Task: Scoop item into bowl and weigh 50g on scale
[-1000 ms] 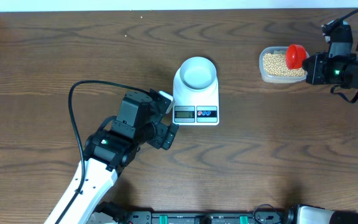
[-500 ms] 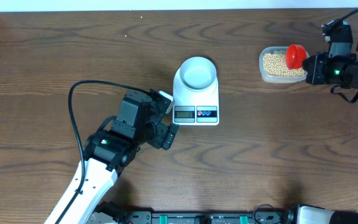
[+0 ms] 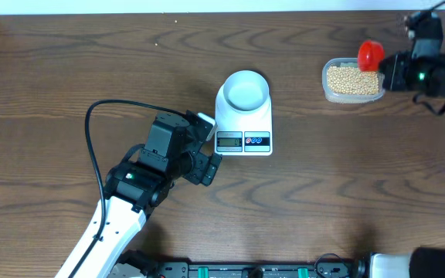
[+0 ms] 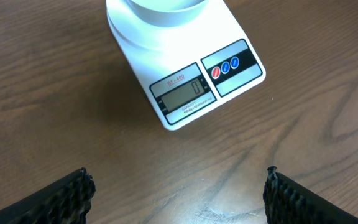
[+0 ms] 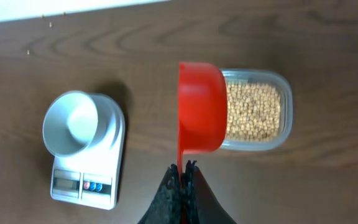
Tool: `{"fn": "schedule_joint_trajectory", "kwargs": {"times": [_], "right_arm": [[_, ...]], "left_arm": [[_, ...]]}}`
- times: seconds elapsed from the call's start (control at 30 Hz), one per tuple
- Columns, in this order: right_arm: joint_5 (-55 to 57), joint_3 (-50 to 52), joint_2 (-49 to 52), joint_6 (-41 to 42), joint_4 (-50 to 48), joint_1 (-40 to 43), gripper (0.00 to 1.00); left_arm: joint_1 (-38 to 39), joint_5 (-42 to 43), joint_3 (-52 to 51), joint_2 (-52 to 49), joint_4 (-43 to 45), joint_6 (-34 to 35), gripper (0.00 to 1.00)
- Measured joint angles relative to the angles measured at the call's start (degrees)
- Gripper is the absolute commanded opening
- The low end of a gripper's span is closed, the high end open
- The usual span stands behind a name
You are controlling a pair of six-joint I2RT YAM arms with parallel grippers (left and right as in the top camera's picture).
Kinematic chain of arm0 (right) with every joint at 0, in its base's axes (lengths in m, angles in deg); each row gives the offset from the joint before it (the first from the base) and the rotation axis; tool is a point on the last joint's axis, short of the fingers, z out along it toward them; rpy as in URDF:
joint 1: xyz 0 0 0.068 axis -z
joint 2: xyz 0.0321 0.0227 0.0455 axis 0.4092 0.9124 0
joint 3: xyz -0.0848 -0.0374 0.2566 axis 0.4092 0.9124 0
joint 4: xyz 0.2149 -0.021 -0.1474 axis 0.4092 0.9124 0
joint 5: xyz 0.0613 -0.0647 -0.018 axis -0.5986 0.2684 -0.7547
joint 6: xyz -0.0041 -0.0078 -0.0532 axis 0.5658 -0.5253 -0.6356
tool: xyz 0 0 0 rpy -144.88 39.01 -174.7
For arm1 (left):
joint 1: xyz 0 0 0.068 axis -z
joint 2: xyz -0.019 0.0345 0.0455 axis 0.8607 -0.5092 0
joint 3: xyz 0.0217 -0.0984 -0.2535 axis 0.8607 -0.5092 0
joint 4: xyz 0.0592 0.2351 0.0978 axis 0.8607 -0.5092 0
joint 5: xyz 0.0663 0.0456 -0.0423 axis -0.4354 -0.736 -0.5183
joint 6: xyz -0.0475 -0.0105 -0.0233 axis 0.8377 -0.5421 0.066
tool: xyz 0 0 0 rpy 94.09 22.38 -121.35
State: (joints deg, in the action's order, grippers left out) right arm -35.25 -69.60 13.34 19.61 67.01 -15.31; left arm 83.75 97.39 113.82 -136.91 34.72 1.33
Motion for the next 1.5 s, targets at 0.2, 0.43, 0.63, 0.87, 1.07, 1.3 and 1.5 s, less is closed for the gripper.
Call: {"fn": "schedule_joint_trajectory", "kwargs": {"times": [0.2, 0.43, 0.63, 0.87, 1.07, 1.3, 1.5], "right_arm": [[3.0, -11.1, 12.5, -2.1, 6.9, 0.0, 0.01], [9.3, -12.5, 19.8, -4.0, 8.6, 0.0, 0.01], [13.0, -12.6, 22.8, -5.7, 7.2, 0.0, 0.01], [14.1, -12.7, 27.0, -5.9, 6.1, 0.0, 0.01], [11.1, -12.8, 29.9, -5.9, 5.4, 0.0, 0.01], [4.6, -13.5, 33.3, -5.8, 5.4, 0.0, 0.01], [0.7, -13.5, 34.1, -5.2, 5.4, 0.5, 0.01]], "left_arm": [[0.0, 0.1, 0.0, 0.0, -0.1, 0.0, 0.89], [0.0, 0.1, 0.0, 0.0, -0.1, 0.0, 0.89], [0.0, 0.1, 0.0, 0.0, -0.1, 0.0, 0.89], [0.0, 0.1, 0.0, 0.0, -0.1, 0.0, 0.89], [0.0, 0.1, 0.0, 0.0, -0.1, 0.0, 0.89], [0.0, 0.1, 0.0, 0.0, -0.1, 0.0, 0.89], [0.0, 0.1, 0.0, 0.0, -0.1, 0.0, 0.89]]}}
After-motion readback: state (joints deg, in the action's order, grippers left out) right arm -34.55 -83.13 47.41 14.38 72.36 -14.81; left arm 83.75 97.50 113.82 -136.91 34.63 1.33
